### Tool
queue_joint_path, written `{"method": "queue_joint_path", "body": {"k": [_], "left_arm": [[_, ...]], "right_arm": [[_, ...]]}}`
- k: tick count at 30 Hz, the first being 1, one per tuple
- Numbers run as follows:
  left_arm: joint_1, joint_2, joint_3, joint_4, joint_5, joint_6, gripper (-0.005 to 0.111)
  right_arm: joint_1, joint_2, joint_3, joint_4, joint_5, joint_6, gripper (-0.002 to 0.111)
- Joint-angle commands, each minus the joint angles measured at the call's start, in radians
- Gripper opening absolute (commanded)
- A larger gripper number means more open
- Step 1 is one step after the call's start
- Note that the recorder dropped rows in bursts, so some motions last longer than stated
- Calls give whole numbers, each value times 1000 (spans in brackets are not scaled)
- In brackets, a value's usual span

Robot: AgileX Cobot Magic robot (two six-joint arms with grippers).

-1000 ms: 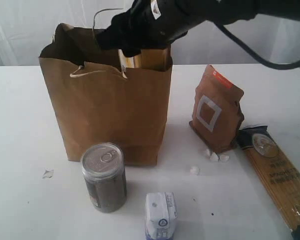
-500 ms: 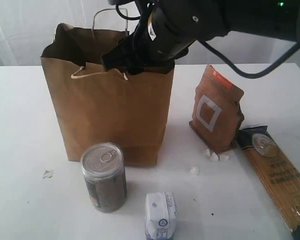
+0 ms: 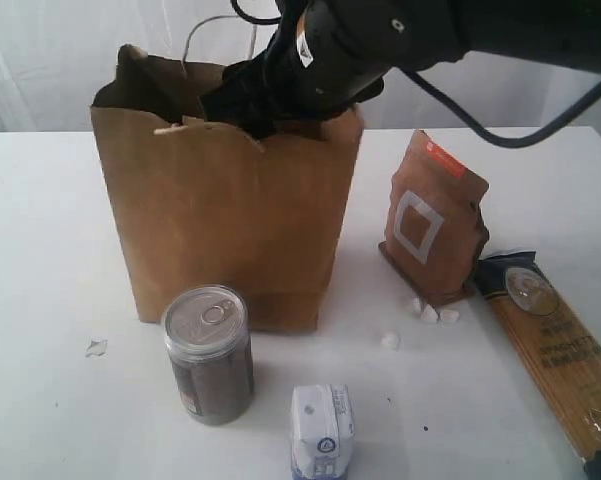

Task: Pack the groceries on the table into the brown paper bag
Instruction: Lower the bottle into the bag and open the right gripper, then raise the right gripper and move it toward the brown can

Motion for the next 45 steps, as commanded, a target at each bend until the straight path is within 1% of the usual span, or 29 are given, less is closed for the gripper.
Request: {"method": "queue_joint_path", "body": {"k": [1,10,14,22,29,34,38,41,45], "left_arm": [[0,-5,4,-7,-5,0,0],[0,-5,4,-7,-5,0,0],[0,-5,4,-7,-5,0,0],[0,-5,4,-7,-5,0,0],[0,-5,4,-7,-5,0,0],[0,-5,4,-7,-7,-1,0],[0,-5,4,-7,-7,-1,0],[0,-5,4,-7,-7,-1,0],[0,-5,4,-7,-7,-1,0]], "right_arm": [[-8,-13,-8,-17,-24,3,71],[-8,-62,-8,-17,-23,3,71],[-6,-120,-8,-32,31,3,71],[38,-249,-5,-56,68,-16,70],[106,-350,7,-88,222,-86,70],[125,-409,53,-105,228,-86,70],[129,-434,53,-98,274,-84,70],[156,-456,53,-91,338,-84,70],[228,-478,53,-68,443,-110,70]]}}
